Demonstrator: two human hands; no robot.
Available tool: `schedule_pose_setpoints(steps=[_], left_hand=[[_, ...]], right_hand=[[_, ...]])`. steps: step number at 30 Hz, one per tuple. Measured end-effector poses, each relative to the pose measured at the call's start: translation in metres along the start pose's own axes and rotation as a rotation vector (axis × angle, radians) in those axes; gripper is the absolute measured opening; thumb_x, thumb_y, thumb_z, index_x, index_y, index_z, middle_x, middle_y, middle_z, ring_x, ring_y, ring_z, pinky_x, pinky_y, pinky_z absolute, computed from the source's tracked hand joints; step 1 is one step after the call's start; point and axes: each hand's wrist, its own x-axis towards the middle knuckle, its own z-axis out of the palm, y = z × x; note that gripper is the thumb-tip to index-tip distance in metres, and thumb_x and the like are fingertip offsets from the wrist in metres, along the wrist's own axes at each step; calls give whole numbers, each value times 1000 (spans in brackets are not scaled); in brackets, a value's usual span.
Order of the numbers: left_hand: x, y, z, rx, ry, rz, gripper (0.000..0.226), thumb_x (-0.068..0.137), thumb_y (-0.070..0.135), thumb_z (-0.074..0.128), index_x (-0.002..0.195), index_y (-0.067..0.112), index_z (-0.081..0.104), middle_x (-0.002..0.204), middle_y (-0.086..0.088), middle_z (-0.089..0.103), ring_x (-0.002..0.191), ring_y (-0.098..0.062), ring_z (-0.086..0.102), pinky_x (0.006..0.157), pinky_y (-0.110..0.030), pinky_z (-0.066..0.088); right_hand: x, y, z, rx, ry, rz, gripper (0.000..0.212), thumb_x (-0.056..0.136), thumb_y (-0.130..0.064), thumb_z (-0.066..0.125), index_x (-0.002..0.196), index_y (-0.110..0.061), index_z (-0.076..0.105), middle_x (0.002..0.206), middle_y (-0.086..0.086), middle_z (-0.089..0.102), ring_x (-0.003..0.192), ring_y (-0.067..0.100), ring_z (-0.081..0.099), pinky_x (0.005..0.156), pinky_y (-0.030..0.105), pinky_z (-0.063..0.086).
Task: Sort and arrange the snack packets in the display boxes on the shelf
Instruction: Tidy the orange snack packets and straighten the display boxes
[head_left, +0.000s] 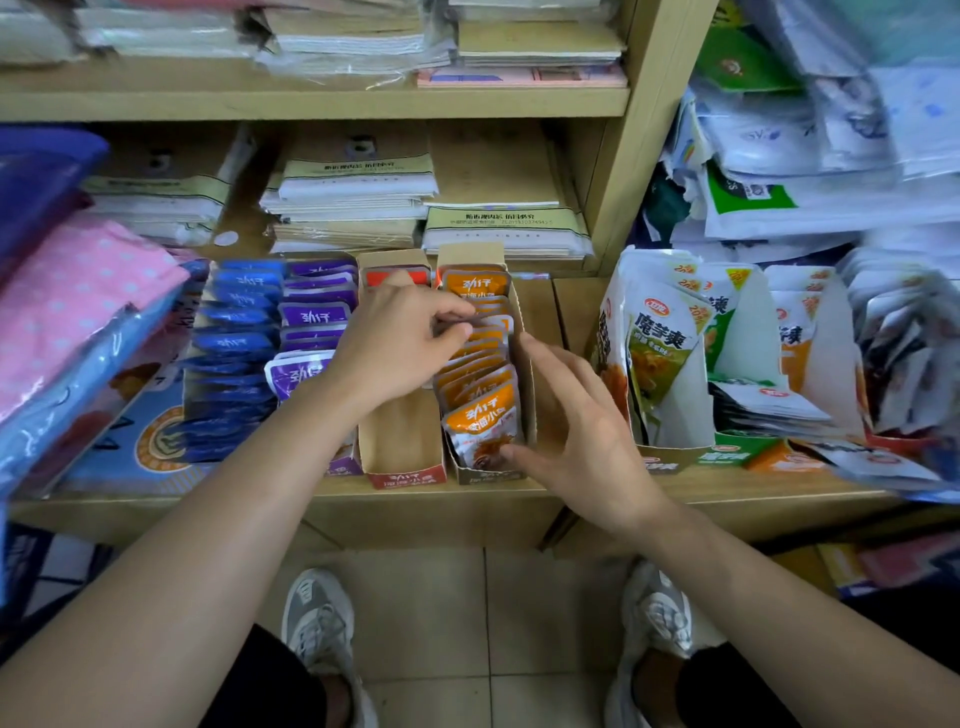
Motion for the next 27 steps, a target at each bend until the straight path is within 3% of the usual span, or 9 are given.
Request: schedule_pose_setpoints(steps=[4,7,9,11,14,19,22,24,27], left_hand=[[3,-3,-3,-59,-33,-11,17,92,24,72,107,20,77,102,3,76,91,-6,64,82,-26,51],[3,-1,-2,-73,-19,-20,13,92,25,72,102,22,78,97,7,75,83,0,62,77,-21,52],[3,2,-3,-53,14,14,14,92,26,72,103,23,78,93,11,71,79,5,56,74,-11,41],[3,6,-7,-53,65,51,14,91,25,72,103,22,78,88,16,64,78,3,51,72,-12,37],[3,5,-9,-92,98,69,15,90,25,73,103,24,79,88,15,67,79,4,51,74,-18,41],[3,-1,0,-104,98,15,25,92,21,71,117,23,74,100,6,75,70,17,49,68,2,32],[2,-2,-1,-139,142,-20,32,93,19,70,125,22,70,103,9,68,72,12,55,69,-4,42],[1,-4,-6,-179,168,-13,30,92,19,70,122,21,72,111,5,71,80,3,63,75,-18,55],[-8,-7,-13,-203,150,-26,22,93,24,68,115,23,74,102,10,71,85,-1,67,76,-29,59]], right_hand=[[8,-1,4,-248,-19,-243,92,76,-27,85,153,-29,35,155,0,36,133,24,40,107,42,45],[13,-3,12,-277,13,-222,80,74,-24,86,142,-25,46,143,-1,41,126,23,45,94,44,54],[13,-2,15,-253,51,-196,71,73,-23,86,134,-22,50,136,0,43,123,21,49,87,42,58],[13,-2,16,-187,121,-147,64,76,-22,85,129,-19,50,130,-1,46,116,18,55,81,38,60],[17,-2,16,-182,169,-72,67,78,-25,84,134,-20,49,125,0,49,110,18,57,80,34,59],[22,-3,18,-287,98,-60,83,78,-29,83,148,-20,40,129,4,47,117,20,47,90,36,56],[21,-2,17,-235,103,-61,91,77,-30,85,152,-21,35,135,3,43,123,19,47,92,31,55],[21,-3,17,-197,112,-59,96,76,-31,86,154,-23,31,139,3,39,126,17,47,92,26,54],[16,-4,23,-90,155,18,100,74,-32,88,155,-22,28,145,1,36,132,11,41,96,18,45]])
